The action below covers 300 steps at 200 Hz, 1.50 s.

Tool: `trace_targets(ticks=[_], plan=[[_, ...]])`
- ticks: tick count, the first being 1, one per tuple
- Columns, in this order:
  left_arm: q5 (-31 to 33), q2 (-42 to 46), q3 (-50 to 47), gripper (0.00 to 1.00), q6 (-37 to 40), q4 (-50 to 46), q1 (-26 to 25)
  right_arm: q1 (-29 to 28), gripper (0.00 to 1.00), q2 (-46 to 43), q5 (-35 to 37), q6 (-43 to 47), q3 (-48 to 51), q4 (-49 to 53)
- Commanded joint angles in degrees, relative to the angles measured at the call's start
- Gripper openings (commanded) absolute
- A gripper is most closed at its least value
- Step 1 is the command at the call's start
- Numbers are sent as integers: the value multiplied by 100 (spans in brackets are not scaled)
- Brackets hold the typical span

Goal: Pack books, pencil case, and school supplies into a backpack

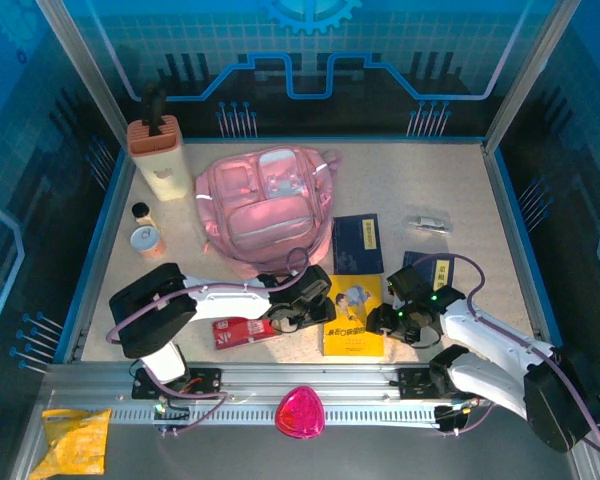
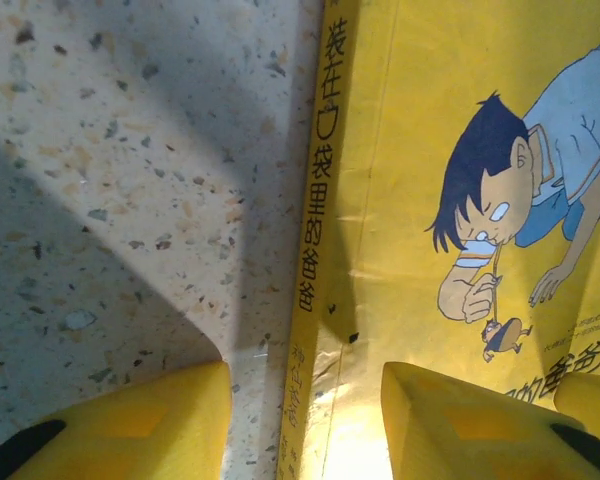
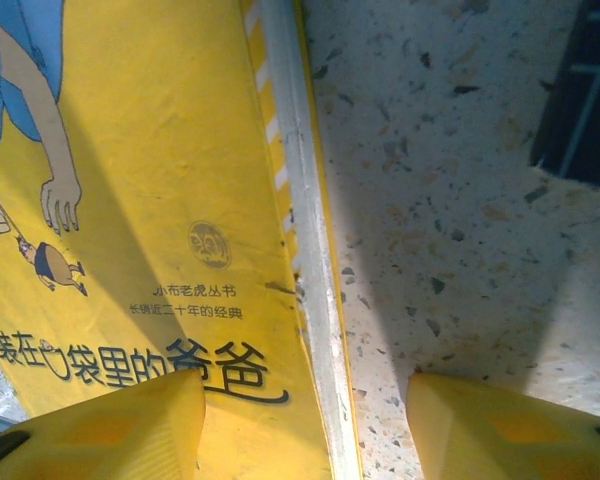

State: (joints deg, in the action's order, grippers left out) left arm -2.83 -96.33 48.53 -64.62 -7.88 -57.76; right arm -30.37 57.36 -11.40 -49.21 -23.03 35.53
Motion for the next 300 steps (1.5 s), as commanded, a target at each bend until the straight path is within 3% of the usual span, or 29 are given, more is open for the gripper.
trace_targets(ticks=[1, 82, 105, 124, 195, 273, 300], plan=[[-30, -220, 182, 42, -30, 21, -78, -135, 55, 30, -558, 110, 51, -511], [199, -315, 273, 36, 182, -344, -102, -120, 51, -346, -640, 418, -288, -129], [289, -301, 358, 35, 308, -545, -104, -108, 45, -502, -608, 493, -429, 103], [284, -289, 317, 35, 305, -421, -121, -42, 38, -702, -877, 462, -363, -156], [238, -366, 446, 33, 358, -407, -163, 31, 35, -520, -1444, 342, -166, -530], [253, -277, 473, 35, 361, -443, -161, 110, 4, -507, -1143, 405, -277, -261], [328, -74, 482, 41, 376, -545, -150, 184, 0, -740, -1165, 332, -272, -351]])
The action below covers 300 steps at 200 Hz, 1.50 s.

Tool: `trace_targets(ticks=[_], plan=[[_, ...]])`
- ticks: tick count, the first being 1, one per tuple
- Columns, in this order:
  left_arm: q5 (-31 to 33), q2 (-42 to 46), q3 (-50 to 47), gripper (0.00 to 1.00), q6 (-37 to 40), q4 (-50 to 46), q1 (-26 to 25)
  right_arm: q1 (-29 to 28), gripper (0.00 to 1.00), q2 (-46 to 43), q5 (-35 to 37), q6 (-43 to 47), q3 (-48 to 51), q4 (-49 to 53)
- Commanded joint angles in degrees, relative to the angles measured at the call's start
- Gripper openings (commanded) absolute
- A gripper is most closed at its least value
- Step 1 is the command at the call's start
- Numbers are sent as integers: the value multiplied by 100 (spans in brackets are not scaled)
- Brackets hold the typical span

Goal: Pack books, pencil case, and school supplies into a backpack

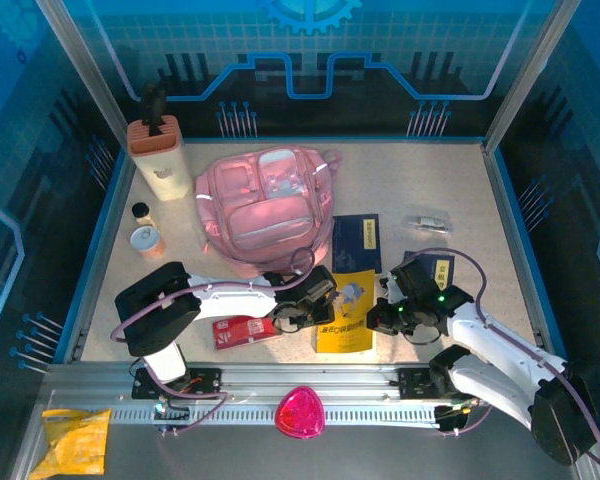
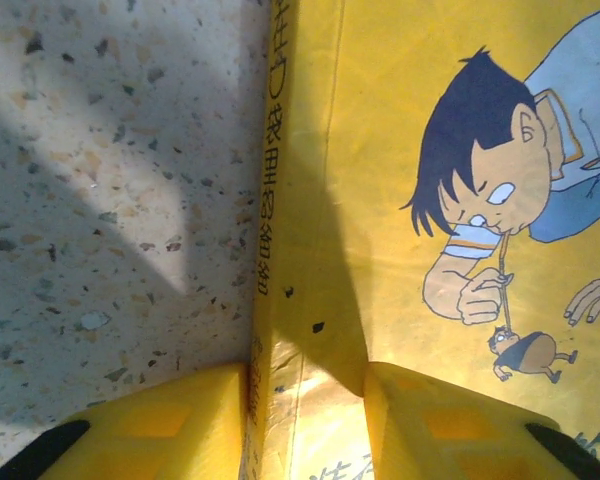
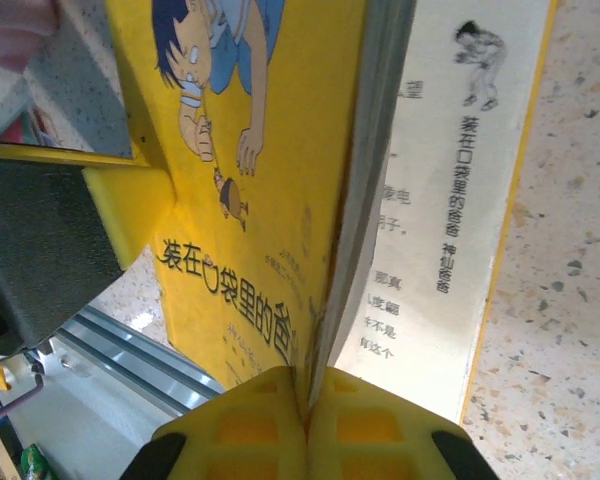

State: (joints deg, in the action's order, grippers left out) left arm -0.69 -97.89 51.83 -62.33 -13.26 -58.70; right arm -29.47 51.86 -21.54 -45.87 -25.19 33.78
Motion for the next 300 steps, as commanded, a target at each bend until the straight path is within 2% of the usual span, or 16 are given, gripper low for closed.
trace_targets(ticks=[1, 17, 43, 74, 93, 150, 193, 216, 240, 264, 300], plan=[[113, 92, 147, 41, 144, -9, -55, 101, 0, -196, -150, -6, -60, -169], [225, 345, 54, 46, 111, -45, -45, 283, 0, -298, -149, -16, -18, -97], [177, 787, -215, 52, 8, 25, 39, 516, 0, -614, -533, -177, 111, -347], [-125, 1263, -814, 59, -319, 693, 180, 763, 0, -762, -708, -61, 67, -126], [-382, 1327, -1052, 64, -576, 1126, 245, 864, 0, -795, -1032, -252, 189, -368], [-399, 1422, -1555, 77, -1270, 1987, 251, 953, 0, -1119, -1456, -851, 329, -709], [-515, 1208, -1705, 79, -1599, 2634, 236, 1106, 0, -1363, -1670, -1259, 436, -826], [-518, 1097, -1717, 80, -1690, 2785, 236, 1174, 0, -1532, -1944, -1821, 659, -1462], [-512, 1087, -1821, 81, -1803, 2951, 236, 1224, 0, -1690, -1987, -1869, 577, -1298], [-537, 1097, -1870, 84, -1865, 3089, 236, 1303, 0, -1763, -2184, -2387, 786, -1859], [-716, 978, -1801, 82, -1950, 3611, 236, 1304, 0, -1606, -2107, -2180, 978, -1803]])
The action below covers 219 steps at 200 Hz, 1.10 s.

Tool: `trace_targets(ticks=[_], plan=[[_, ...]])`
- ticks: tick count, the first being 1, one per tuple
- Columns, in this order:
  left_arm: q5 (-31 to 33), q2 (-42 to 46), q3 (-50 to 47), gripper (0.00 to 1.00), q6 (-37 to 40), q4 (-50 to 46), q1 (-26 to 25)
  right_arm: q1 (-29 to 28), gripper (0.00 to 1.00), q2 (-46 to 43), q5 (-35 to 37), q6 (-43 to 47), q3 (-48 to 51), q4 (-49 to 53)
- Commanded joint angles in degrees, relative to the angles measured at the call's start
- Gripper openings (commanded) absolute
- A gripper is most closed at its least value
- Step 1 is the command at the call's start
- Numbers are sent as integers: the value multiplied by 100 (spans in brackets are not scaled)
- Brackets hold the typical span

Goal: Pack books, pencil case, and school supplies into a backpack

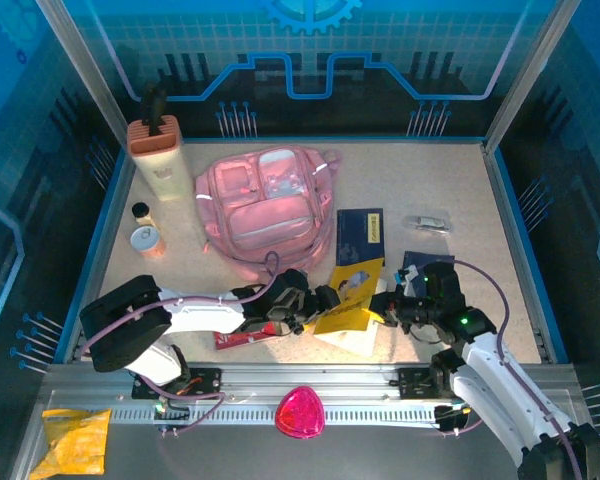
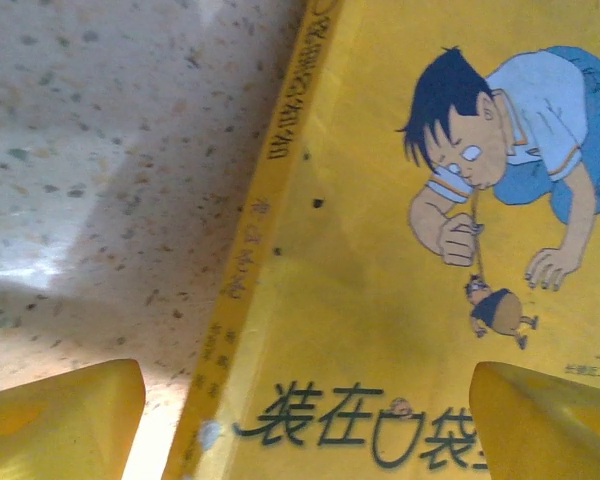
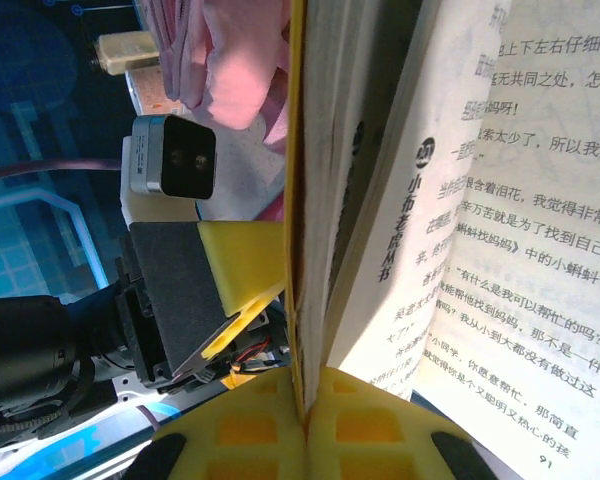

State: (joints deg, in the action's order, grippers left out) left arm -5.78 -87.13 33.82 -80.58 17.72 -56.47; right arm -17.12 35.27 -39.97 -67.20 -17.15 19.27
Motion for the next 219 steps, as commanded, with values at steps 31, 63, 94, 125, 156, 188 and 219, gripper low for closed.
trace_targets(ticks=[31, 63, 94, 125, 156, 188, 219], plan=[[-210, 29, 76, 72, 7, 355, 13, 111, 0, 182, -122, 421, 300, 69], [-4, 291, -7, 54, 72, 59, 13, 202, 0, 236, 24, 806, 220, 573], [3, 405, 19, 38, 139, 101, 13, 243, 0, 408, 198, 1166, 134, 940], [-10, 487, 167, 31, 312, -51, -9, 245, 0, 616, 288, 1337, 81, 991], [-72, 388, 286, 31, 371, 24, -39, 245, 1, 735, 346, 1395, 92, 936], [-130, 226, 334, 35, 392, 313, -84, 245, 1, 819, 386, 1451, 126, 909], [-301, 5, 474, 42, 430, 402, -103, 251, 1, 933, 427, 1478, 150, 829]])
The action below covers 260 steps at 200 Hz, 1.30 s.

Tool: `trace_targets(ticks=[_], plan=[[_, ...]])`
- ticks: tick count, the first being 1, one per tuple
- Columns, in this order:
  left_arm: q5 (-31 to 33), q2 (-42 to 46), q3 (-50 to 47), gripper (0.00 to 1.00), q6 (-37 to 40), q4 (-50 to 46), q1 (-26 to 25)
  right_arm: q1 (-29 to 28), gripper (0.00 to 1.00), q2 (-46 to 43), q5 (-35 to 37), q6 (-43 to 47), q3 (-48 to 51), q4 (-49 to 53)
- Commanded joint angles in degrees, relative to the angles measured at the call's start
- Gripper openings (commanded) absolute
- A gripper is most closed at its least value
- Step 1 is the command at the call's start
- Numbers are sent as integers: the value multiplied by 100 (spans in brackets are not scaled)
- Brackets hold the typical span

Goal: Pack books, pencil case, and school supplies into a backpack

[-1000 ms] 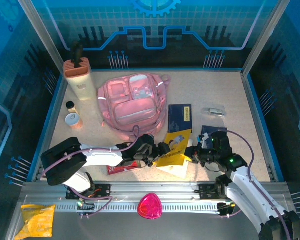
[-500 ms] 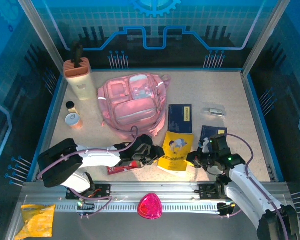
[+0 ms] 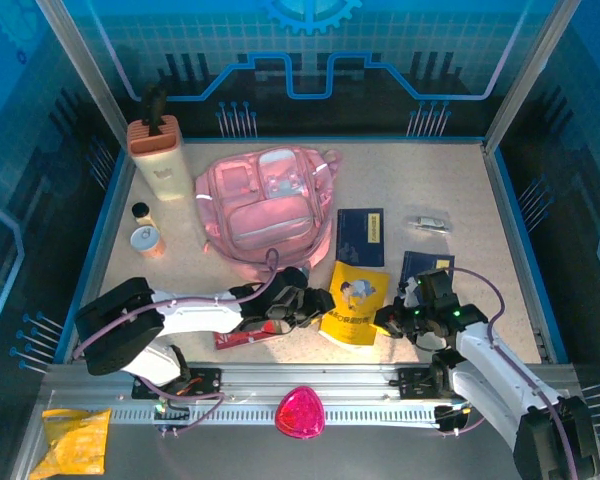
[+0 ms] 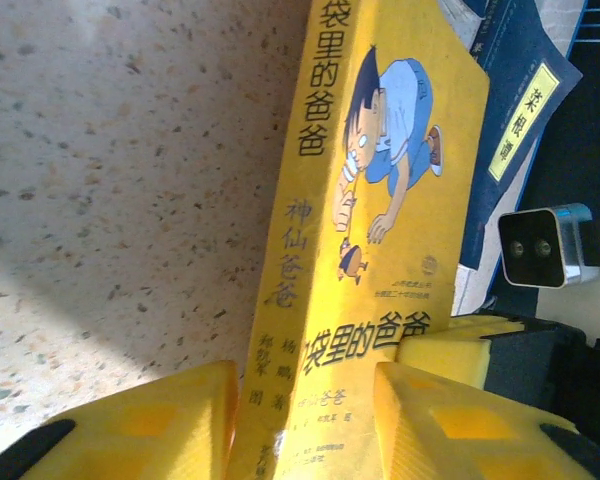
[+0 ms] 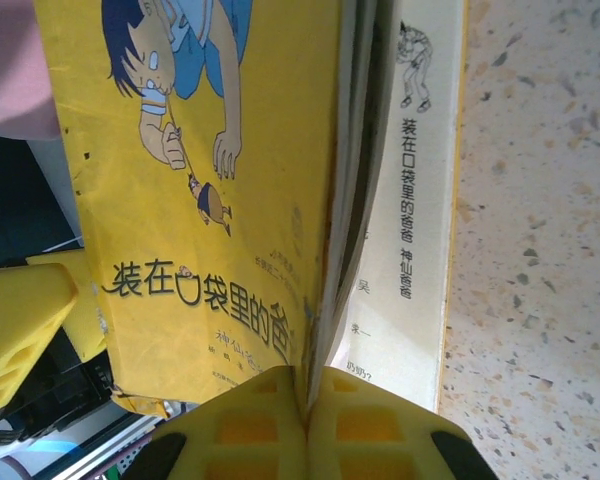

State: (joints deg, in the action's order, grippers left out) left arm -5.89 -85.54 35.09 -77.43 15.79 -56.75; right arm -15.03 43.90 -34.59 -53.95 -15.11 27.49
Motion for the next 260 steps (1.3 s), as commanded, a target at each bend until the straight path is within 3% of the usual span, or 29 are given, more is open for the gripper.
trace_targets(ticks=[1, 35, 71, 98, 114, 137, 162, 195, 235, 260], plan=[[-290, -160, 348, 42, 119, 598, -78, 38, 1, 72, -114, 160, -53, 5], [-189, -247, 293, 42, 75, 499, -93, 40, 2, 119, -107, 191, -88, -15], [-115, -219, 349, 28, 209, 314, -99, 44, 2, 147, -61, 260, -125, 54], [-175, -256, 365, 16, 252, 400, -99, 48, 8, 95, -24, 284, -200, 164], [-104, -124, 400, 6, 353, 164, -99, 49, 14, -11, 122, 391, -332, 438], [-14, 196, 547, 0, 612, -193, -99, 46, 34, -233, 364, 576, -619, 915], [23, 633, 725, 0, 939, -528, -99, 60, 60, -403, 509, 720, -998, 1321], [87, 1238, 1091, 0, 1368, -978, -66, 70, 84, -578, 518, 815, -1575, 1666], [-174, 1707, 1576, 0, 1686, -1268, 332, 66, 100, -631, -212, 556, -2018, 1074], [-191, 1775, 2053, 0, 1801, -1278, 411, 74, 100, -565, -741, 96, -2211, 342]])
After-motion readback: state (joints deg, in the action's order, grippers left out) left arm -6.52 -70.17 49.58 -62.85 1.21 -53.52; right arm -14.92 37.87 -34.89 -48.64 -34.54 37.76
